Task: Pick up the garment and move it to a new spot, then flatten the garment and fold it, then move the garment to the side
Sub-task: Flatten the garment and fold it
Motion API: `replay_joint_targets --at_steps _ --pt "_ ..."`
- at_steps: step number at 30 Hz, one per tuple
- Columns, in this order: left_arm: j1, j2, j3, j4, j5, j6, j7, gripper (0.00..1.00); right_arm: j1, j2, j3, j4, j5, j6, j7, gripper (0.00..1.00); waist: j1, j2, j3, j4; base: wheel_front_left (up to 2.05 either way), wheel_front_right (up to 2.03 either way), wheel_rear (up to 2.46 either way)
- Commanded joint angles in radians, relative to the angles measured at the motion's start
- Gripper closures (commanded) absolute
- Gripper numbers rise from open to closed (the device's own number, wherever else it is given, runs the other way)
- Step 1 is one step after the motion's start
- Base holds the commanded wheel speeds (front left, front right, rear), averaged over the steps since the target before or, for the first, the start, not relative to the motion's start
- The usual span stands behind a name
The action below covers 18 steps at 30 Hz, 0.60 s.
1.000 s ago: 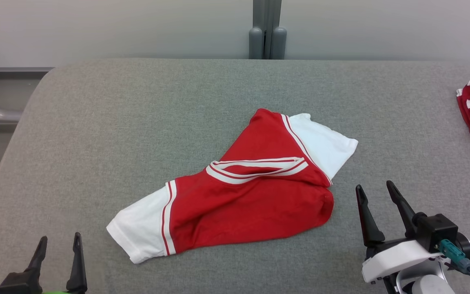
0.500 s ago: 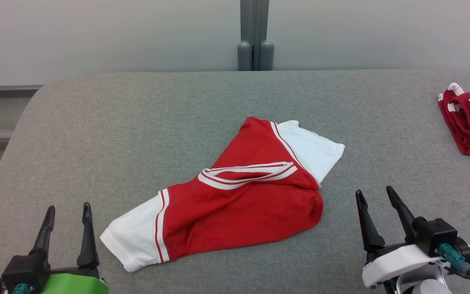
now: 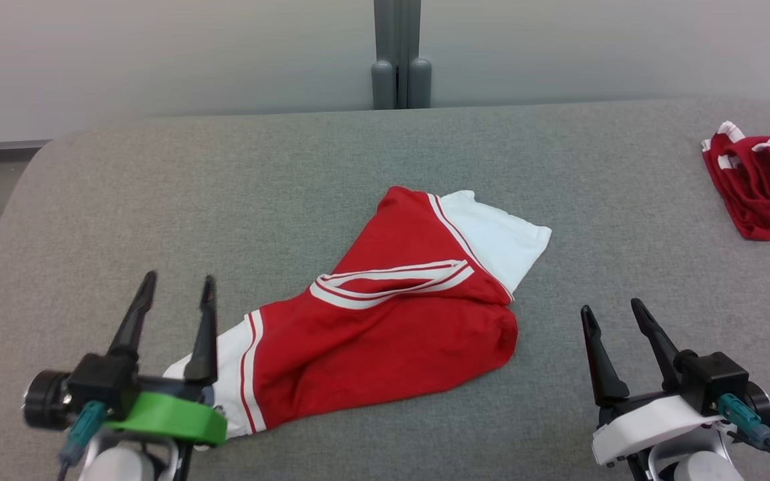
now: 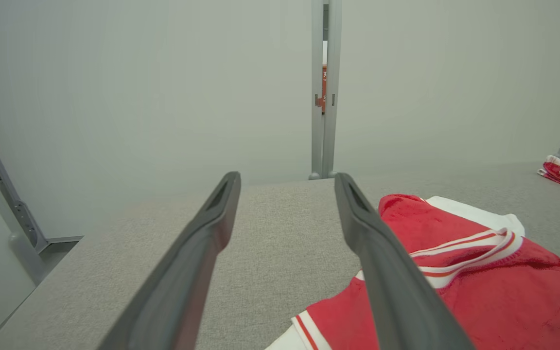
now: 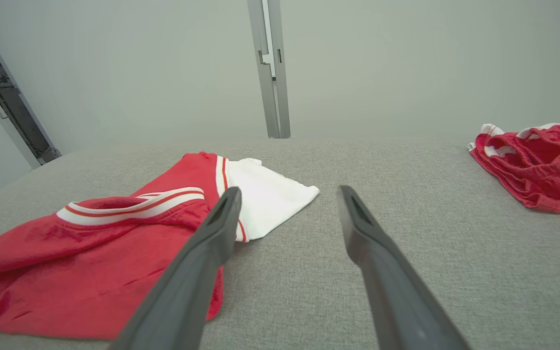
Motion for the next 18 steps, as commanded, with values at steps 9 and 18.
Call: replay_joint_targets --at_steps 9,18 --pt "-0.298 0.000 -0.310 0.137 -0.013 -0.021 0.003 0.00 -0.046 0.004 0.006 -0.002 -0.001 -0.001 -0.004 0.00 0.0000 0.0000 0.075 -0.101 0.00 0.00 0.00" --pt "-0.480 0.049 -0.568 0.316 -0.100 -0.020 0.030 0.00 -0.081 0.015 0.001 -0.008 0.006 -0.001 -0.004 0.00 0.0000 0.0000 0.154 -0.215 0.00 0.00 0.00"
